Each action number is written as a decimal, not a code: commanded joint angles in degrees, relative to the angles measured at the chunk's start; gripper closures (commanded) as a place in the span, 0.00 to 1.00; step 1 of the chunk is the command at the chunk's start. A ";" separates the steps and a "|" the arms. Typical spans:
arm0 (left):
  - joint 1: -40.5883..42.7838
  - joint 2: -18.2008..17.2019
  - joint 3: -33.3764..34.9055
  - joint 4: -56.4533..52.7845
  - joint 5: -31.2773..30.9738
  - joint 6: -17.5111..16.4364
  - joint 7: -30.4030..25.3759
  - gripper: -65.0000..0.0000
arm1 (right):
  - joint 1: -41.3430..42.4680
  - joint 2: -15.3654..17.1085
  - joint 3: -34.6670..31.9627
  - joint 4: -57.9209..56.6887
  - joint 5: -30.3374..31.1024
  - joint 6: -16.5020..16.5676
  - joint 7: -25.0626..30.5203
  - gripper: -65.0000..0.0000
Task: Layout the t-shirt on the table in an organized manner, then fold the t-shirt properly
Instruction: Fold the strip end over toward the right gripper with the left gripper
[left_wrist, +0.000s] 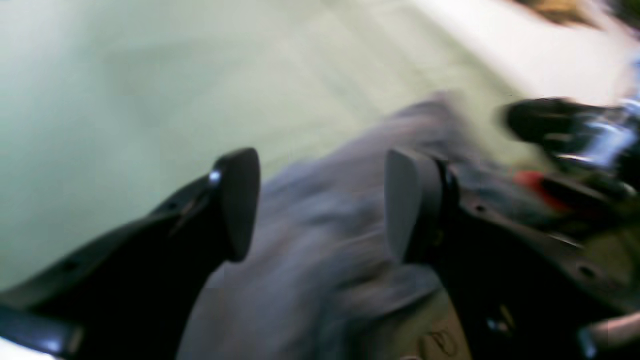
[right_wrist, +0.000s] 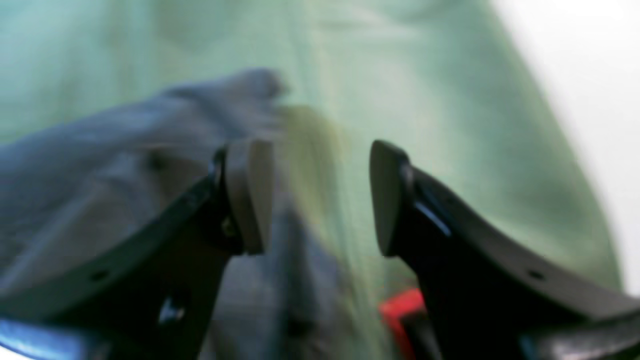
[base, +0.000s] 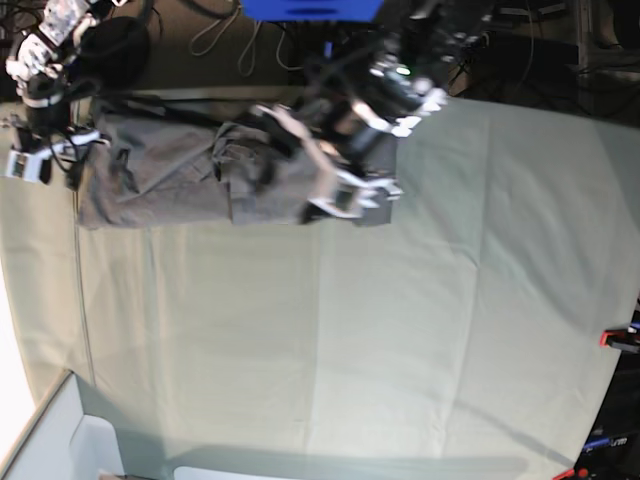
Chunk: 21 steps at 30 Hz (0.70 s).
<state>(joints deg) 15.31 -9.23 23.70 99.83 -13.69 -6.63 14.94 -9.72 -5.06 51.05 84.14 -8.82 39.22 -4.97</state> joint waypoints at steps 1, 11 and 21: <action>0.38 -0.30 -2.03 0.96 -2.26 -0.71 -1.27 0.41 | 0.09 0.71 -0.28 0.83 0.78 0.78 1.50 0.52; -6.48 -3.64 11.24 -7.66 -12.11 -0.44 -1.27 0.51 | 2.64 1.06 -0.54 0.83 0.78 0.78 -4.48 0.52; -13.60 -3.64 23.72 -10.38 -12.46 -0.88 -1.27 0.55 | 2.64 1.85 -0.72 0.74 0.78 0.78 -4.74 0.52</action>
<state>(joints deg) 1.93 -13.17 47.29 88.60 -25.80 -6.92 14.96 -7.35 -3.84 50.22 83.90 -8.80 39.20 -11.20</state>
